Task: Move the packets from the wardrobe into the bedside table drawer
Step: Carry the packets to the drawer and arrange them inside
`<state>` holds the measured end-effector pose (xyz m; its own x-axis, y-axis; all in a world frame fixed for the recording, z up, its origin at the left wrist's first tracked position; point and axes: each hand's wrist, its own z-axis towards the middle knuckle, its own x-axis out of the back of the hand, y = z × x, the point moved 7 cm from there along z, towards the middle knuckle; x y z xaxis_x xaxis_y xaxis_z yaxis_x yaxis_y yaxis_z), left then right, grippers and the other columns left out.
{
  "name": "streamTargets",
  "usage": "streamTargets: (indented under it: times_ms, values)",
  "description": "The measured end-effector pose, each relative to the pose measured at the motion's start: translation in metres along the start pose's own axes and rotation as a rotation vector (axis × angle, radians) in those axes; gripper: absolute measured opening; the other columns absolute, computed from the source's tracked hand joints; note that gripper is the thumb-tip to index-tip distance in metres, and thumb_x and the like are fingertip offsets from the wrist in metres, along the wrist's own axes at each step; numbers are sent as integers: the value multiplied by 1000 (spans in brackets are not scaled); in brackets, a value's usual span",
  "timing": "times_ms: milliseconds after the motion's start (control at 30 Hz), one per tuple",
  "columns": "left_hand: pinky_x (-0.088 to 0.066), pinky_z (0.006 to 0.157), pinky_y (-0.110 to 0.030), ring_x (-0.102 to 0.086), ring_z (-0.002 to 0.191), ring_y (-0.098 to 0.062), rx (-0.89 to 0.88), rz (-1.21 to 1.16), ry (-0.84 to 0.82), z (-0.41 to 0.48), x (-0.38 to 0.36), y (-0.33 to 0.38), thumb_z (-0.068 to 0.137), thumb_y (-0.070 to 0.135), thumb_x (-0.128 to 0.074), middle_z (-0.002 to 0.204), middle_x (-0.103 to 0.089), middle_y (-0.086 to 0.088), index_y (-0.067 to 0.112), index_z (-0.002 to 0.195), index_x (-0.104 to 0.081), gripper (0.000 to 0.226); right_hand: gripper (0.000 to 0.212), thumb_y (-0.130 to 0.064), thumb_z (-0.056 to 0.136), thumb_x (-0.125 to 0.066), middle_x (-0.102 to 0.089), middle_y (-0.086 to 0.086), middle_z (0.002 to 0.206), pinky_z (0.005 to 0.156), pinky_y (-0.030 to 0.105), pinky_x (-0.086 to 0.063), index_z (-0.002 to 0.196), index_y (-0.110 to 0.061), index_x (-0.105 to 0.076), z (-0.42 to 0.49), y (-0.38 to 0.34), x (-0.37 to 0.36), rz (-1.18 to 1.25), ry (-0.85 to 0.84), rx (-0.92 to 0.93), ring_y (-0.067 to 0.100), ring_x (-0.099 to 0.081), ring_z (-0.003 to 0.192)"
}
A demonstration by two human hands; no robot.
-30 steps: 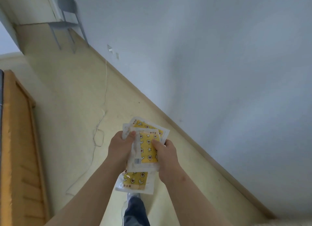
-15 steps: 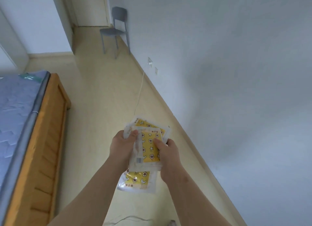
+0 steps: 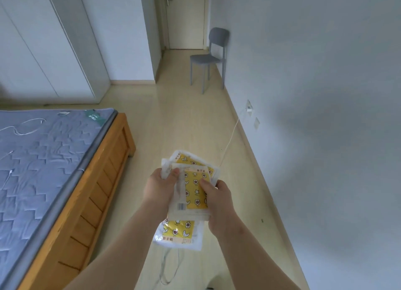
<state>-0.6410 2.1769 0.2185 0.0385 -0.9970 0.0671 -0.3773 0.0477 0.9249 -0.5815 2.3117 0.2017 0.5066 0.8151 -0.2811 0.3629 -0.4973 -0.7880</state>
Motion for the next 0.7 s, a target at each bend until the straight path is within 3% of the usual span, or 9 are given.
streamTargets:
  times_ms: [500,700]
  values:
    - [-57,76,-53,-69,84,-32,41,-51,116,259,-40,90,94,30,-56,94,-70,-8,20,95,-58,10,8,-16,92,-59,-68,8,91,72,38,-57,99,-13,-56,247,-113,-117,-118,-82,-25,23,-66,75]
    - [-57,79,-49,-68,84,-30,21,-71,62,403,-47,166,95,28,-55,93,-69,-7,22,92,-57,7,9,-15,91,-60,-67,7,89,62,32,-55,99,-12,-56,364,-181,-203,-92,-63,-1,22,-65,73]
